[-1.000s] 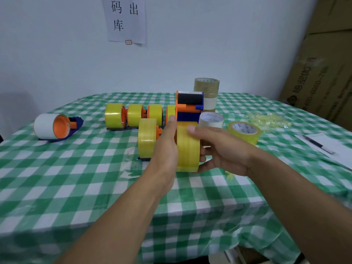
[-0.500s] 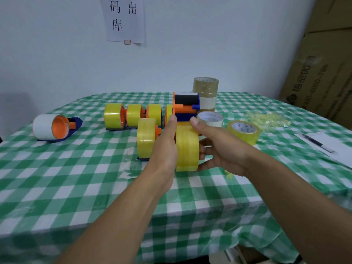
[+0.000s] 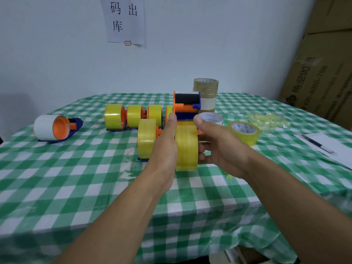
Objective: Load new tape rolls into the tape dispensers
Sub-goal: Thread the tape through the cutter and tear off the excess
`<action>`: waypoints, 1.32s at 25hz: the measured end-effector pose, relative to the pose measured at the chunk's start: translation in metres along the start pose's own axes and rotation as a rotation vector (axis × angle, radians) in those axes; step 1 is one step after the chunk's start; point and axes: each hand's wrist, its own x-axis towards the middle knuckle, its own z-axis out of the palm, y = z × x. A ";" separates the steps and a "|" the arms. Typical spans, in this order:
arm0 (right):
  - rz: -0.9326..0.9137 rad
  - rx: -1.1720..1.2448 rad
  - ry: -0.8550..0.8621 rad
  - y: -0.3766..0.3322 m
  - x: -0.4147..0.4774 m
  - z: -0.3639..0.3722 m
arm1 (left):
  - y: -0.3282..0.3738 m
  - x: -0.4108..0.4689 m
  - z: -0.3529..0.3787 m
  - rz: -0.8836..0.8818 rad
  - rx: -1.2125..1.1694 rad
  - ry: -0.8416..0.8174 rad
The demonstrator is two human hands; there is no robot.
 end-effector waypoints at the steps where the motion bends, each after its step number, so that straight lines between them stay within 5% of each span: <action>1: 0.041 -0.021 0.002 -0.001 0.001 0.000 | 0.000 -0.001 0.000 0.000 0.001 -0.003; 15: -0.133 -0.094 0.078 -0.006 -0.004 0.002 | 0.008 -0.006 0.004 0.009 -0.043 -0.031; 18: -0.241 -0.378 0.228 -0.021 -0.006 0.002 | 0.008 -0.008 0.006 0.014 -0.021 -0.035; 28: -0.357 -1.126 0.310 -0.037 -0.004 0.004 | 0.007 -0.011 0.009 -0.037 0.061 -0.102; 33: -0.310 -1.057 0.272 -0.036 -0.005 0.008 | 0.010 -0.016 0.008 -0.076 0.095 -0.109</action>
